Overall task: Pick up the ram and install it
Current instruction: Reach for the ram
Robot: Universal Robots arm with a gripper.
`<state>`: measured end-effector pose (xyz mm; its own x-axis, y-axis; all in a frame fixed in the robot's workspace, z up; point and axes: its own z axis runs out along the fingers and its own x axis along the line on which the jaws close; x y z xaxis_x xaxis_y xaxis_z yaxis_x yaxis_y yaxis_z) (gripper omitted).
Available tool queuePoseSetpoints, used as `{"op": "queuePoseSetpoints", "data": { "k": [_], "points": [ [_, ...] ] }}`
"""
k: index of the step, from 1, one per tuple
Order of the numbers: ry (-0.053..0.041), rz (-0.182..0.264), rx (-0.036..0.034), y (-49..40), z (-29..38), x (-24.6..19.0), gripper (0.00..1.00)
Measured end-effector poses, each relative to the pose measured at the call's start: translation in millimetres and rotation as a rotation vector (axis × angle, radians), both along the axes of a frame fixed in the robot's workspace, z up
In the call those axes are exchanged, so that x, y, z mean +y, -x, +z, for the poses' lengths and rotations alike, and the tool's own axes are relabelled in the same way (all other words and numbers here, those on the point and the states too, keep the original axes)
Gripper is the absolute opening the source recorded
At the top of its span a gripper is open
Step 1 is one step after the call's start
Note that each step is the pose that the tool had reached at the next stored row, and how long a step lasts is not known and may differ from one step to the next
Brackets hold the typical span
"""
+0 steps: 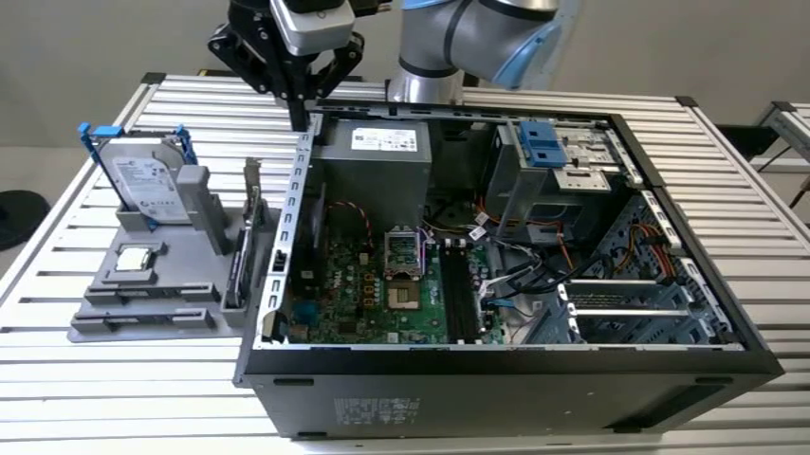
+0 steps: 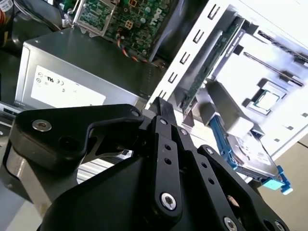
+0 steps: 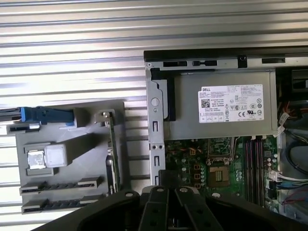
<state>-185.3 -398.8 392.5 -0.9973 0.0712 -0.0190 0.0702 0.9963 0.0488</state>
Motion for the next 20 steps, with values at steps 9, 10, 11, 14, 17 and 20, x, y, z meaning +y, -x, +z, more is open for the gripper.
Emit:
{"op": "queuePoseSetpoints", "data": {
  "k": [9, 10, 11, 14, 17, 20],
  "points": [
    [0.0, 0.0, 0.0, 12.0, 0.0, 0.0, 0.0],
    [0.0, 0.0, 0.0001, 13.2, 0.0, 0.0, 0.0],
    [0.0, 0.0, 0.0001, 14.5, 0.0, 0.0, 0.0],
    [0.0001, 0.0, 0.0001, 18.3, 0.0, 0.0, 0.0],
    [0.0, 0.0, 0.0001, 22.3, 0.0, 0.0, 0.0],
    [0.0, 0.0, 0.0001, 26.4, 0.0, 0.0, 0.0]
  ]
}}
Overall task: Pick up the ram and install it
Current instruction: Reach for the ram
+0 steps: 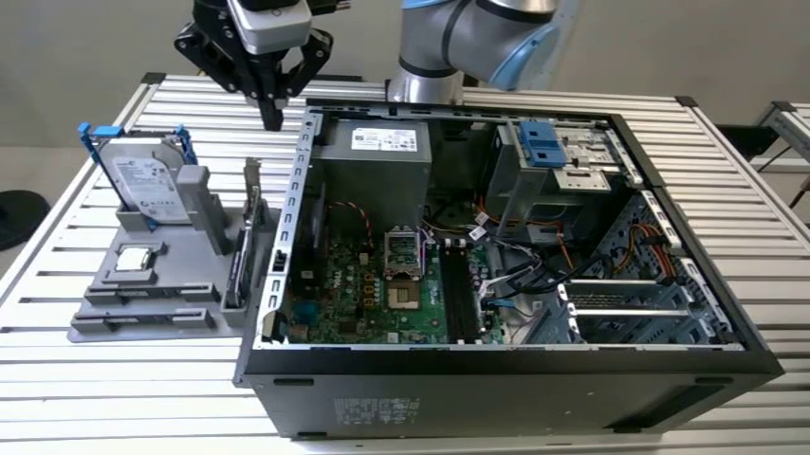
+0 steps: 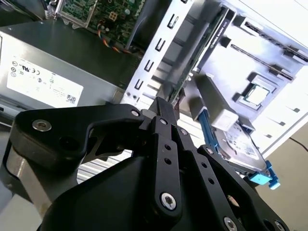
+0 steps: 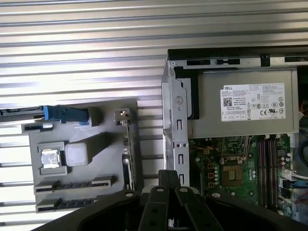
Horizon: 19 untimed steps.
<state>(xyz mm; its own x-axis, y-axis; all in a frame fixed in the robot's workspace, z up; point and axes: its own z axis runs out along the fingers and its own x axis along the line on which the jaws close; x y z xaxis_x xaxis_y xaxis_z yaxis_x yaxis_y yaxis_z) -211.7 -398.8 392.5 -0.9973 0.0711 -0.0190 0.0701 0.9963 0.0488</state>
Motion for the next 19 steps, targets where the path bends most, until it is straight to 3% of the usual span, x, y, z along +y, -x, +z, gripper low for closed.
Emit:
{"op": "queuePoseSetpoints", "data": {
  "k": [19],
  "points": [
    [0.0, 0.0, 0.0, 22.3, 0.0, 0.0, 0.0]
  ]
}}
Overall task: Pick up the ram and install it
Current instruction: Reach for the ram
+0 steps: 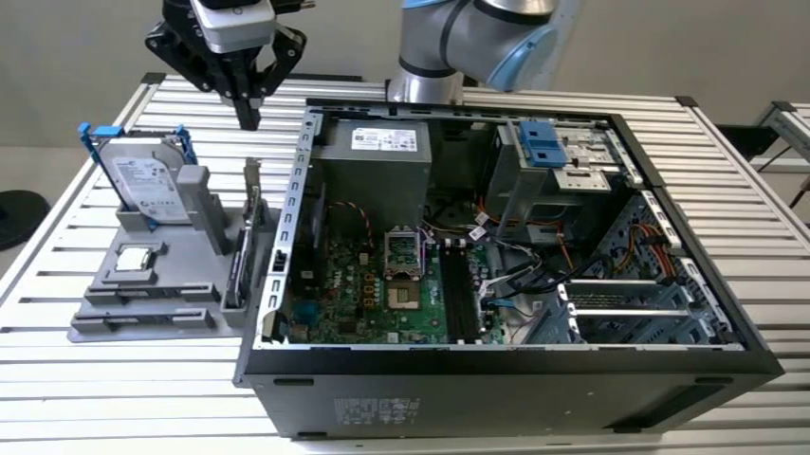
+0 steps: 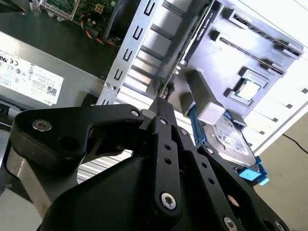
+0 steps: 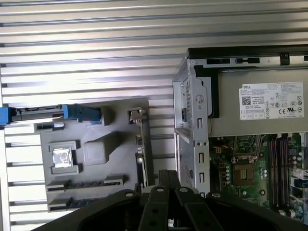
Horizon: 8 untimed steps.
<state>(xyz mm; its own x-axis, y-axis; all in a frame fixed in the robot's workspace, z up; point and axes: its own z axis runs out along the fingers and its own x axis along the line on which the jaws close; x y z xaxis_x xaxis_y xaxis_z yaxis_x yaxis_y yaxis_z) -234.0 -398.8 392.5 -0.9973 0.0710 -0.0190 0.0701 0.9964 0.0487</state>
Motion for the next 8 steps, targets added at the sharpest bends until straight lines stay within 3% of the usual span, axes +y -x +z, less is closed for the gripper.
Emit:
{"op": "queuePoseSetpoints", "data": {
  "k": [8],
  "points": [
    [0.0, 0.0, 0.0, 9.0, 0.0, 0.0, 0.0]
  ]
}}
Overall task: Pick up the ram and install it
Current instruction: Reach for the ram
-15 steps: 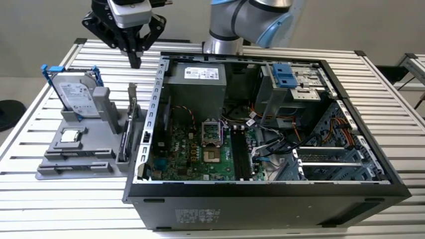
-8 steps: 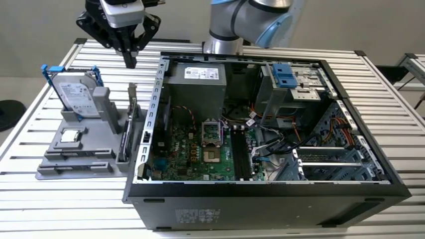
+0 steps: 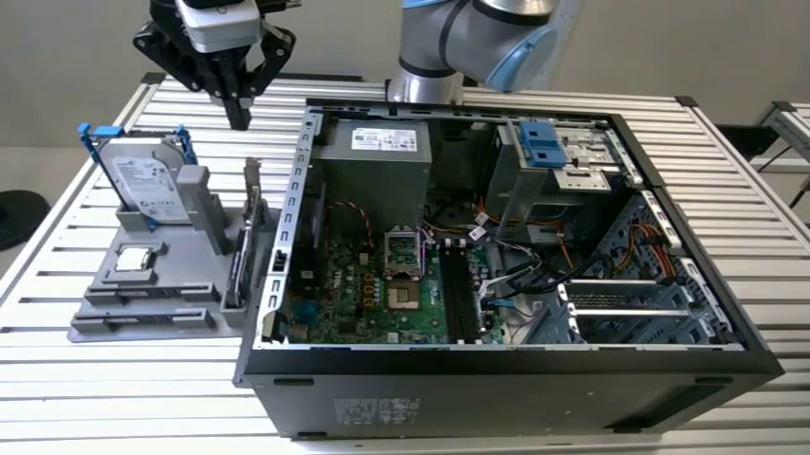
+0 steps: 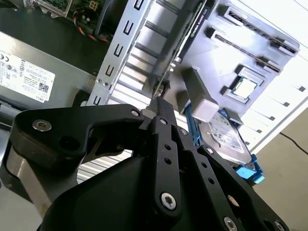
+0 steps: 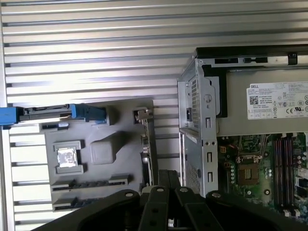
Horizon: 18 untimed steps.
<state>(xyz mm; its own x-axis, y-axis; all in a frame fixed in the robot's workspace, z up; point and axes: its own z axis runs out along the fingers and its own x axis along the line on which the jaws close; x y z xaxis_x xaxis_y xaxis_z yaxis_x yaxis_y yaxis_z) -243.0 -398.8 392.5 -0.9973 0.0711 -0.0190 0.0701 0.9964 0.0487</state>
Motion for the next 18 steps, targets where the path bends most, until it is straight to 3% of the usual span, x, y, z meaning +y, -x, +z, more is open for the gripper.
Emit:
{"op": "queuePoseSetpoints", "data": {
  "k": [18],
  "points": [
    [0.0, 0.0, 0.0, 21.4, -0.1, 0.0, 0.0]
  ]
}}
